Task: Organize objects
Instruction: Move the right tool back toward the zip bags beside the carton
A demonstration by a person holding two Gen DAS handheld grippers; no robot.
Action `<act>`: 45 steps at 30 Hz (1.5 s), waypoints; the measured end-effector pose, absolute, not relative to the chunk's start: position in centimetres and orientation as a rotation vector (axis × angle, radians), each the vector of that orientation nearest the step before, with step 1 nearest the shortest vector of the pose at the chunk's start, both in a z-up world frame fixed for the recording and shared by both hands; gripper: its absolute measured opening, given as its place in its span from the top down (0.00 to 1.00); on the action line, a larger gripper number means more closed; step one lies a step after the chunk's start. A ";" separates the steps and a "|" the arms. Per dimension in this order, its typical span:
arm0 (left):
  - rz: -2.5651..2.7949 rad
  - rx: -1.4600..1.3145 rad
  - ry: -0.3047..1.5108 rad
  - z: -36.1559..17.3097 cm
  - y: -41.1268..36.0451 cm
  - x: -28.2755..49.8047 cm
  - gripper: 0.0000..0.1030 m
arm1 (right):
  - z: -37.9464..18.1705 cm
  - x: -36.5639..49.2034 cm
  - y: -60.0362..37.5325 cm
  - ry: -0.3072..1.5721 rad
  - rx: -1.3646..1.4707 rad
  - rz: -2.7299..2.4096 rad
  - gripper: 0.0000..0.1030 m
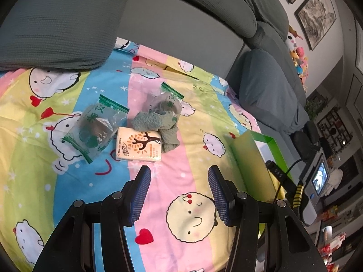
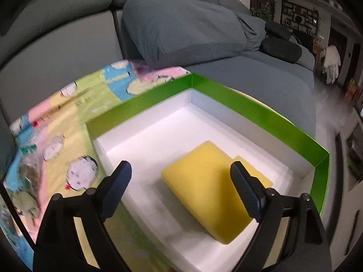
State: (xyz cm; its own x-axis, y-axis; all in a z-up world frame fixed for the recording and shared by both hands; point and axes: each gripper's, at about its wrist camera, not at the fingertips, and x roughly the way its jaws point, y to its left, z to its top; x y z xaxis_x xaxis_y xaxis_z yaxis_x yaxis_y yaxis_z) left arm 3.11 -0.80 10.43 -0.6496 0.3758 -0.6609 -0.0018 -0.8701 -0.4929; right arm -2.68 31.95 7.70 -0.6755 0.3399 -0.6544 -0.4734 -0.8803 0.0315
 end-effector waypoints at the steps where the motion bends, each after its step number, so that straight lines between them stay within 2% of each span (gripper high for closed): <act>1: 2.583 -1.193 -0.677 10.4 -0.7 3.1 0.48 | 7.7 -2.6 31.9 0.282 -0.917 2.519 0.14; 6: 2.579 -1.210 -0.654 10.2 -0.3 3.0 0.48 | 9.0 -2.0 30.5 0.213 -0.806 2.554 0.14; 9: 2.578 -1.218 -0.648 10.1 -0.3 3.0 0.48 | 9.9 -1.4 30.0 0.120 -0.712 2.508 0.09; 22: 2.566 -1.232 -0.664 9.8 -0.6 3.0 0.48 | 11.6 0.1 31.1 0.071 -0.547 2.407 0.09; 31: 2.547 -1.253 -0.669 9.7 -0.4 2.9 0.48 | 8.2 -3.0 32.8 0.061 -0.860 2.392 0.07; 35: 2.544 -1.259 -0.658 9.7 -0.2 2.8 0.48 | 8.2 -2.7 31.3 -0.037 -0.852 2.392 0.07; 45: 2.546 -1.269 -0.688 9.6 -1.2 2.7 0.48 | 8.3 -3.4 26.6 0.013 -0.952 2.526 0.07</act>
